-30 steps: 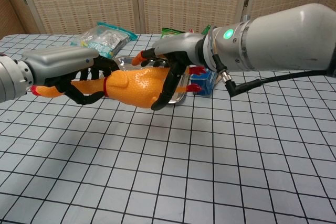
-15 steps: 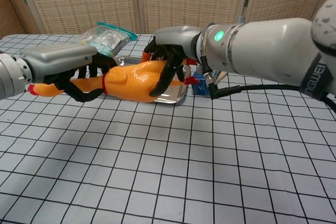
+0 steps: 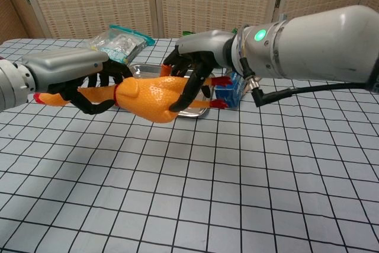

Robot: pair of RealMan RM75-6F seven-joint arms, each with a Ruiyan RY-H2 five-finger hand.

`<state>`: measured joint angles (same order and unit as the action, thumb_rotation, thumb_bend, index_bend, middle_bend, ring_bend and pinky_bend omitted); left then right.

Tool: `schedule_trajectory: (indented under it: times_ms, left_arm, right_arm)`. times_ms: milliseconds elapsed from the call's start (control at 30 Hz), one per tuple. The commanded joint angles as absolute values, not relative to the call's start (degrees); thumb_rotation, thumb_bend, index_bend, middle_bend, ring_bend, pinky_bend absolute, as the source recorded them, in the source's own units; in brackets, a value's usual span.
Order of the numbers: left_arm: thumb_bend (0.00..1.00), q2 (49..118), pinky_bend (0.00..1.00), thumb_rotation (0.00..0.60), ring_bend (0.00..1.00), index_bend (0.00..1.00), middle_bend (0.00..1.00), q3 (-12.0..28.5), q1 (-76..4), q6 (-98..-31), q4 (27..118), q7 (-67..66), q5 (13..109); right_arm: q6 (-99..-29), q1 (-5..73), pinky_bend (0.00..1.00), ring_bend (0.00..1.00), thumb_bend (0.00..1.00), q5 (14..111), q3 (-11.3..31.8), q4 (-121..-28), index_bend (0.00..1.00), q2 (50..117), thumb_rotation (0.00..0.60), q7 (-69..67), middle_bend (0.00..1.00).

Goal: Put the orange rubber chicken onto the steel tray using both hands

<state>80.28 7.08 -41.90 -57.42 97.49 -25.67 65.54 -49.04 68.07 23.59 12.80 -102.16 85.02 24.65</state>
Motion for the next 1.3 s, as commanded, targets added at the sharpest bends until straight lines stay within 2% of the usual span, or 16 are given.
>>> schedule_trajectory:
  times_ms: [33,167,267,400,567,867,1000,1133,1167,1233,1267,1300]
  left_arm:
    - [0.76,80.0,0.5,0.6,0.57,0.82,0.78,7.0,-41.9,-57.3,97.2,-25.3,65.6]
    - [0.76,78.8,0.51,0.6,0.57,0.82,0.78,7.1,-41.7,-57.2,96.9,-23.9,65.9]
    - [0.76,78.0,0.53,0.6,0.57,0.82,0.78,7.8,-41.8,-56.5,96.0,-21.9,65.5]
    - [0.76,77.3,0.53,0.6,0.57,0.82,0.78,9.2,-42.7,-54.4,93.3,-18.0,65.3]
    - [0.76,78.6,0.52,0.6,0.58,0.82,0.78,11.1,-45.0,-51.1,88.2,-12.9,66.2]
    - [0.75,88.1,0.52,0.6,0.58,0.82,0.77,12.6,-51.3,-44.9,70.6,-6.1,69.1]
    - [0.74,93.4,0.51,0.6,0.57,0.77,0.74,12.3,-53.7,-43.2,60.0,-1.9,71.5]
    - [0.65,95.2,0.47,0.6,0.48,0.53,0.57,11.9,-54.7,-41.7,55.7,1.4,72.8]
    - [0.61,95.5,0.45,0.6,0.41,0.39,0.47,11.8,-54.8,-41.3,54.9,2.5,73.2]
    - [0.52,96.2,0.37,0.6,0.17,0.08,0.17,11.2,-55.3,-40.1,53.0,5.8,74.4]
    - [0.49,96.3,0.33,0.6,0.1,0.01,0.08,10.8,-55.6,-39.1,52.2,7.6,75.0]
    - [0.45,96.1,0.29,0.6,0.03,0.0,0.02,11.0,-56.0,-37.2,52.5,10.1,74.6]
  right_arm:
    - [-44.6,67.1,0.01,0.0,0.21,26.0,12.7,-103.3,0.0,80.9,0.6,22.4,0.0]
    - [-45.6,64.1,0.0,0.0,0.14,32.1,13.2,-105.4,0.0,77.4,0.6,19.2,0.0]
    - [-48.5,60.7,0.0,0.0,0.13,38.1,13.3,-107.9,0.0,74.2,0.6,17.1,0.0]
    - [-54.1,54.5,0.0,0.0,0.13,48.0,11.6,-112.1,0.0,68.9,0.6,14.6,0.0]
    - [-56.7,48.7,0.0,0.0,0.12,55.1,9.4,-114.1,0.0,63.5,0.6,10.5,0.0]
    - [-53.9,45.0,0.0,0.0,0.12,58.3,9.5,-110.5,0.0,58.9,0.6,2.9,0.0]
    - [-52.5,44.0,0.0,0.0,0.12,58.9,9.8,-107.5,0.0,58.2,0.6,0.2,0.0]
    - [-51.8,43.7,0.0,0.0,0.12,59.4,10.0,-106.0,0.0,58.0,0.6,-1.1,0.0]
    - [-51.6,43.6,0.0,0.0,0.12,59.4,10.1,-105.6,0.0,58.1,0.6,-1.4,0.0]
    - [-51.0,43.4,0.0,0.0,0.12,59.6,10.4,-104.3,0.0,58.2,0.6,-2.4,0.0]
    - [-50.6,43.3,0.0,0.0,0.12,59.7,10.6,-103.5,0.0,58.3,0.6,-3.2,0.0]
    - [-50.0,43.2,0.0,0.0,0.12,59.9,10.5,-102.4,0.0,58.7,0.6,-3.9,0.0]
